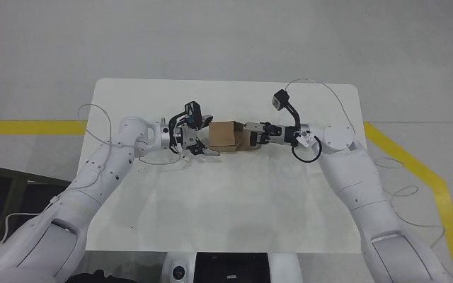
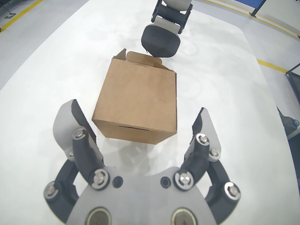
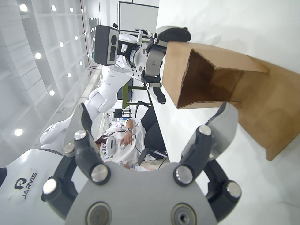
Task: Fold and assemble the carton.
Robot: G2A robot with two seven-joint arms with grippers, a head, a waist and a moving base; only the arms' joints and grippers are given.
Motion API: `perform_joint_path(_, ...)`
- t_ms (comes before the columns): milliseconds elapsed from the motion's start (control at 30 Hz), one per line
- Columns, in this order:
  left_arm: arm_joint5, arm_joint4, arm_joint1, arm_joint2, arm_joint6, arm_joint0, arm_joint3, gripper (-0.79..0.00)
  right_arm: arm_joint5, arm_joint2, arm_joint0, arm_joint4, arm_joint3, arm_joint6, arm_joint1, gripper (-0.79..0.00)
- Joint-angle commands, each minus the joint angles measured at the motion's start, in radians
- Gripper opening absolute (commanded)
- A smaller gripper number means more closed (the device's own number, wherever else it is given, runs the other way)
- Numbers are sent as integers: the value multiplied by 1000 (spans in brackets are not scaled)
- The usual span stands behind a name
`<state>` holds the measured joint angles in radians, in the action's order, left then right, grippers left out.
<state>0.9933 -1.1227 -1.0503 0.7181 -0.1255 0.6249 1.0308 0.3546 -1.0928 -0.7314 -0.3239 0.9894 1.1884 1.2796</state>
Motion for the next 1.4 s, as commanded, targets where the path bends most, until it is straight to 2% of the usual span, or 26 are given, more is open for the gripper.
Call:
perform_joint_path(0,-7,-10,-1,3,-1,4,5,0,20,7,10,2,-22,-7,3,0)
perform_joint_path(233,-19,-44,-4,14,-12,20,20,0,131,60,93,-32,-166,4,30,0)
perform_joint_path(567,-16,-64,-7,34,-15,31,26,0,202,143,225,-105,-371,75,86,0)
perform_joint_path(933,-9,-66,-13,50,-9,43,28,0,170,221,266,-143,-412,107,108,0)
perform_joint_path(1167,-4,-72,-17,59,-6,46,28,0,128,258,243,-190,-371,149,108,0)
perform_joint_path(1367,-1,-77,-20,67,-4,49,28,0,135,278,222,-244,-368,142,114,0)
